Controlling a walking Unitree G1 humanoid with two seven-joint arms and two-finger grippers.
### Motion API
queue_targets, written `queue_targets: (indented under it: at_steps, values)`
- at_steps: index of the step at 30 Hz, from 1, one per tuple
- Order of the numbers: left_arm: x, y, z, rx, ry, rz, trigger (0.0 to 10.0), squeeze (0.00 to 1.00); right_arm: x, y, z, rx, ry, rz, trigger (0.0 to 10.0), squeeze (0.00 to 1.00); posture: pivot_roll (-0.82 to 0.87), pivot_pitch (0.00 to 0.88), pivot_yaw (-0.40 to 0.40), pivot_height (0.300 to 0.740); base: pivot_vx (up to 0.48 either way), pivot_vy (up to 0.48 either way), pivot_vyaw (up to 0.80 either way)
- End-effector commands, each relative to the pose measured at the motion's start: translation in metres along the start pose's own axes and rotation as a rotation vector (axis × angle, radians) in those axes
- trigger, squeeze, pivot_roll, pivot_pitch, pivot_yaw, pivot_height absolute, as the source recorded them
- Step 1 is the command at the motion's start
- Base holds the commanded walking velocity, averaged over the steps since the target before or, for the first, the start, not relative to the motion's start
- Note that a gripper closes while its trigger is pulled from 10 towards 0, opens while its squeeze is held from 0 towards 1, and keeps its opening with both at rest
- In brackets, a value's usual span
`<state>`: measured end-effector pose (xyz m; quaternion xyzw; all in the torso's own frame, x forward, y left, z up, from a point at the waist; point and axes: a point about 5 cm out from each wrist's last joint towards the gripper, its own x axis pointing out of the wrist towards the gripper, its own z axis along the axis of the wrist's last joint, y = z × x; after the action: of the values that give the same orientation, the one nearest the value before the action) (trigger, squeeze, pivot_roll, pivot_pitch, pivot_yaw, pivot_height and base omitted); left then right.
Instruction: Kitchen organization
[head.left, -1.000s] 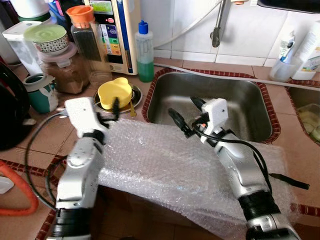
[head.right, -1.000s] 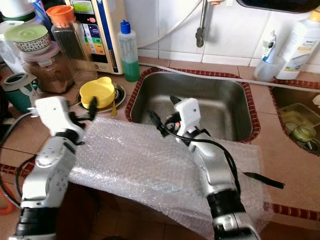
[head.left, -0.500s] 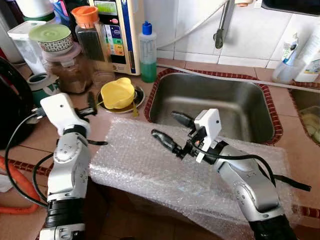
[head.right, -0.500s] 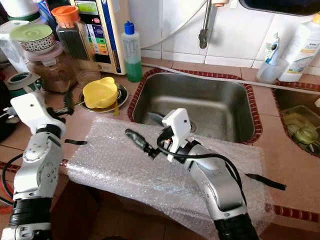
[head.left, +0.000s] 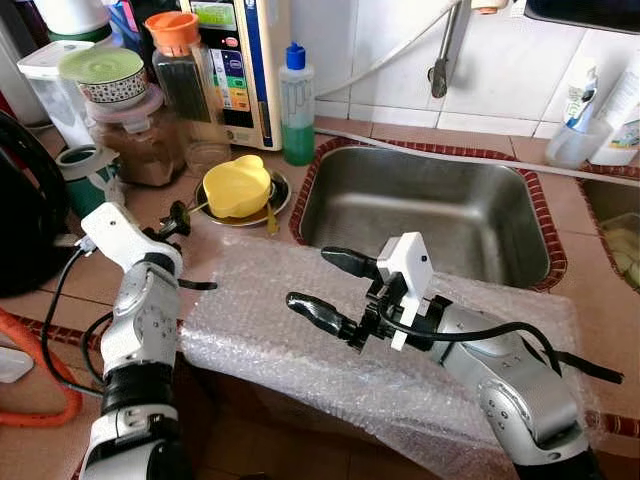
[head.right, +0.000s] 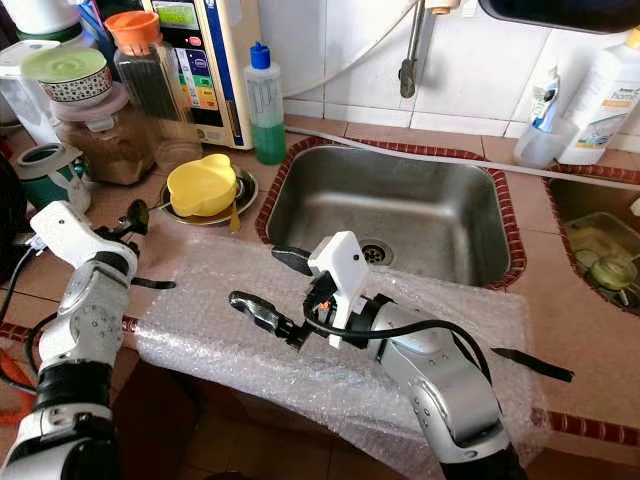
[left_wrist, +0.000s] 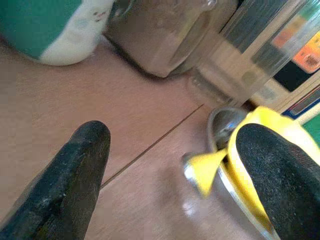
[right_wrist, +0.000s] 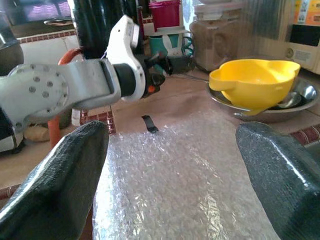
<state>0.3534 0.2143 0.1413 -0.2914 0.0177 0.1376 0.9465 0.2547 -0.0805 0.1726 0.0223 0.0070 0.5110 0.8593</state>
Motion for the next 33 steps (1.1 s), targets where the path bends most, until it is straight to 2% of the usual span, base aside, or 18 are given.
queue_targets:
  at_steps: [1, 7, 8, 9, 10, 20, 22, 24, 26, 28, 33]
  values:
    - [0.005, 0.001, 0.004, -0.044, 0.004, -0.005, 10.0, 0.0, -0.001, 0.005, 0.004, -0.016, -0.004, 0.012, 10.0, 0.27, 0.05, 0.06, 0.059, 0.74, 0.0, 0.0, 0.0]
    - [0.014, -0.007, 0.002, -0.128, 0.026, -0.03, 10.0, 0.0, -0.001, 0.004, 0.005, -0.019, 0.0, 0.001, 10.0, 0.27, 0.04, 0.059, 0.06, 0.74, 0.0, 0.0, 0.0]
    - [0.014, -0.007, 0.002, -0.134, 0.025, -0.029, 9.1, 0.0, -0.001, 0.004, 0.005, -0.02, 0.0, 0.0, 10.0, 0.27, 0.04, 0.059, 0.062, 0.74, 0.0, 0.0, 0.0]
    - [0.015, -0.008, 0.003, -0.133, 0.024, -0.033, 3.8, 0.0, -0.001, 0.004, 0.005, -0.021, 0.0, -0.001, 10.0, 0.27, 0.04, 0.059, 0.062, 0.74, 0.0, 0.0, 0.0]
    - [0.015, -0.009, 0.003, -0.138, 0.024, -0.041, 0.0, 0.0, -0.001, 0.004, 0.006, -0.022, 0.0, -0.002, 10.0, 0.27, 0.04, 0.059, 0.062, 0.74, 0.0, 0.0, 0.0]
    - [0.02, -0.009, 0.002, -0.177, 0.033, -0.049, 0.0, 0.0, -0.002, 0.004, 0.004, -0.022, 0.008, -0.009, 10.0, 0.25, 0.04, 0.056, 0.066, 0.74, 0.0, 0.0, 0.0]
    - [0.021, -0.009, 0.001, -0.192, 0.036, -0.044, 0.0, 0.0, -0.002, 0.005, 0.004, -0.02, 0.014, -0.003, 10.0, 0.2, 0.04, 0.056, 0.065, 0.74, 0.0, 0.0, 0.0]
    - [0.021, -0.01, 0.0, -0.212, 0.039, -0.036, 0.0, 0.0, -0.002, 0.005, 0.004, -0.019, 0.018, 0.001, 10.0, 0.07, 0.04, 0.057, 0.064, 0.74, 0.0, 0.0, 0.0]
    - [0.021, -0.01, 0.0, -0.213, 0.037, -0.034, 0.0, 0.0, -0.002, 0.005, 0.003, -0.019, 0.019, 0.002, 10.0, 0.07, 0.04, 0.057, 0.064, 0.74, 0.0, 0.0, 0.0]
    - [0.021, -0.009, 0.0, -0.23, 0.032, -0.022, 0.0, 0.0, -0.001, 0.005, 0.003, -0.02, 0.021, 0.004, 10.0, 0.01, 0.04, 0.057, 0.063, 0.74, 0.0, 0.0, 0.0]
    - [0.02, -0.008, 0.0, -0.233, 0.031, -0.025, 0.0, 0.0, -0.001, 0.005, 0.002, -0.02, 0.025, 0.005, 10.0, 0.0, 0.04, 0.055, 0.063, 0.74, 0.0, 0.0, 0.0]
